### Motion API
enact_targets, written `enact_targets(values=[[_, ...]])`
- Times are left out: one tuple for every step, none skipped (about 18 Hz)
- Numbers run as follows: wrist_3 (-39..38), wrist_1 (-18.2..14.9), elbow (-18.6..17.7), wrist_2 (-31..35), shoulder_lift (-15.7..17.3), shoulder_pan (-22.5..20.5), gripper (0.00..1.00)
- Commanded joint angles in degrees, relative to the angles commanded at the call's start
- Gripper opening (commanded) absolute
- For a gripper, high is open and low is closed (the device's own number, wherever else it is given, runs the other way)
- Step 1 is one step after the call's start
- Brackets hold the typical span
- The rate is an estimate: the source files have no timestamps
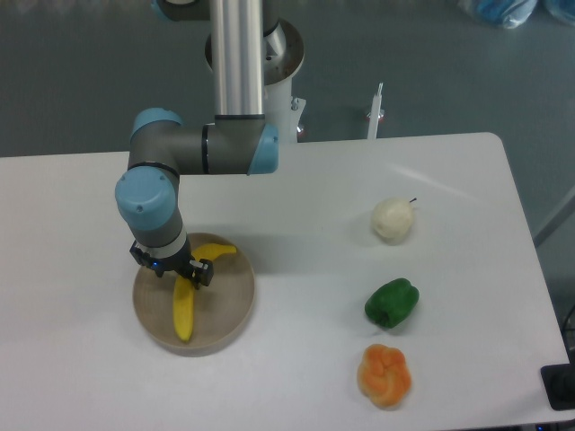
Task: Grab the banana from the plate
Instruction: 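Lower the gripper onto the banana's stem end and close on it, then lift the banana off the plate and carry it toward the green pepper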
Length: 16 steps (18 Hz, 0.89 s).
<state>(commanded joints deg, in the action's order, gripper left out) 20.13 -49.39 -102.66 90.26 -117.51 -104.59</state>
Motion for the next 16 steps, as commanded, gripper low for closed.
enact_targets(values=[[0.00, 0.00, 0.00, -0.09, 0.00, 0.00, 0.31], [0.00, 0.00, 0.09, -0.09, 0.09, 0.00, 0.30], [0.09, 0.00, 0.00, -0.09, 0.00, 0.00, 0.29], [0.09, 0.00, 0.00, -0.09, 0.00, 0.00, 0.28], [0.17, 0.09, 0.00, -0.09, 0.09, 0.00, 0.28], [0.26, 0.09, 0.09, -0.09, 0.00, 0.00, 0.26], [0.26, 0.09, 0.09, -0.09, 0.09, 0.00, 0.26], [0.44, 0.09, 0.09, -0.09, 0.09, 0.00, 0.25], [0.61, 0.09, 0.17, 0.00, 0.09, 0.00, 0.24], [0.70, 0.09, 0.18, 0.00, 0.17, -0.09, 0.24], [0.79, 0.09, 0.26, -0.09, 0.44, -0.26, 0.24], [0.79, 0.00, 0.52, 0.00, 0.70, -0.44, 0.21], [1.05, -0.26, 0.79, 0.00, 0.96, -0.70, 0.21], [2.71, -0.35, 0.79, 0.52, 1.92, -1.40, 0.21], [5.42, -0.35, 0.53, 1.22, 3.06, -2.45, 0.21], [8.32, -0.26, 0.35, 1.75, 4.38, -3.77, 0.21]])
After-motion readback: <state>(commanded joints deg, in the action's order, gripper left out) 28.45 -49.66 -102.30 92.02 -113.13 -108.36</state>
